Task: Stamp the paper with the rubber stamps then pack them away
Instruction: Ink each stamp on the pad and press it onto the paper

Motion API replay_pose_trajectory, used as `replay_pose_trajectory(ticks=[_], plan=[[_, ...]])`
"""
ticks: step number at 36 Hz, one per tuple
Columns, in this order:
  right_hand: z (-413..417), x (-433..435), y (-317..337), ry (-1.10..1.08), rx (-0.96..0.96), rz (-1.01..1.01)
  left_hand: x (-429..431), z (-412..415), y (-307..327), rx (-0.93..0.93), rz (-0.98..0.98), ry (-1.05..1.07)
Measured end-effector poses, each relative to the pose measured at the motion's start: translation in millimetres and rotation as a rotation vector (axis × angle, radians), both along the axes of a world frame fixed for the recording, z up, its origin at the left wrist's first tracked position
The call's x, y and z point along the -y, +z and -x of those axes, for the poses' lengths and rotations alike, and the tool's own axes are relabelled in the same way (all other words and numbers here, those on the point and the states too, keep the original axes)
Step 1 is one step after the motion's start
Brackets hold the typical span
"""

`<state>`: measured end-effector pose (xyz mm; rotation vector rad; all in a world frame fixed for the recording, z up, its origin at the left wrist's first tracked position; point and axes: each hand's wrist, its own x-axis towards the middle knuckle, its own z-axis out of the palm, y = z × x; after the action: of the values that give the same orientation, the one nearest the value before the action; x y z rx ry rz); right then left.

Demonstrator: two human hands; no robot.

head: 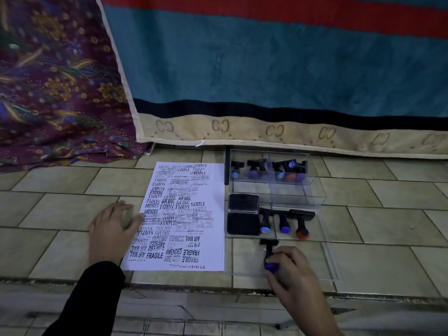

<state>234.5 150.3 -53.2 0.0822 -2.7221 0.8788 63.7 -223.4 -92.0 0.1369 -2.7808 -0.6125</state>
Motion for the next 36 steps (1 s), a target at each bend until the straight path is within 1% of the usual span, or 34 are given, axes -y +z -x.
replay_pose_trajectory(ticks=[6,9,10,14,18,20,23,27,30,31,36], plan=[[31,0,29,-0.078,-0.180,0.052,0,0,0,-0.001,-0.006,-0.001],[71,5,51,-0.099,-0.188,0.106,0,0,0,-0.002,-0.003,-0.005],[87,6,58,-0.096,-0.168,0.106,0,0,-1,-0.002,0.003,-0.003],[146,12,75,-0.049,-0.060,-0.009,0,0,-1,-0.001,0.010,0.011],[193,18,76,-0.074,0.004,-0.089,-2,0,1,0.002,0.006,0.017],[212,20,72,-0.069,0.058,-0.177,-2,-1,3,0.006,0.006,0.019],[233,21,67,-0.078,0.172,-0.397,-4,-1,5,0.015,0.010,0.023],[246,24,60,-0.021,0.336,-0.447,-4,-1,7,0.027,0.014,0.028],[253,27,58,0.013,0.409,-0.594,-4,-1,7,0.021,0.010,0.029],[255,28,59,0.005,0.421,-0.611,-4,-1,7,0.020,0.009,0.028],[256,28,64,-0.015,0.499,-0.559,-3,-1,6,0.022,0.012,0.024]])
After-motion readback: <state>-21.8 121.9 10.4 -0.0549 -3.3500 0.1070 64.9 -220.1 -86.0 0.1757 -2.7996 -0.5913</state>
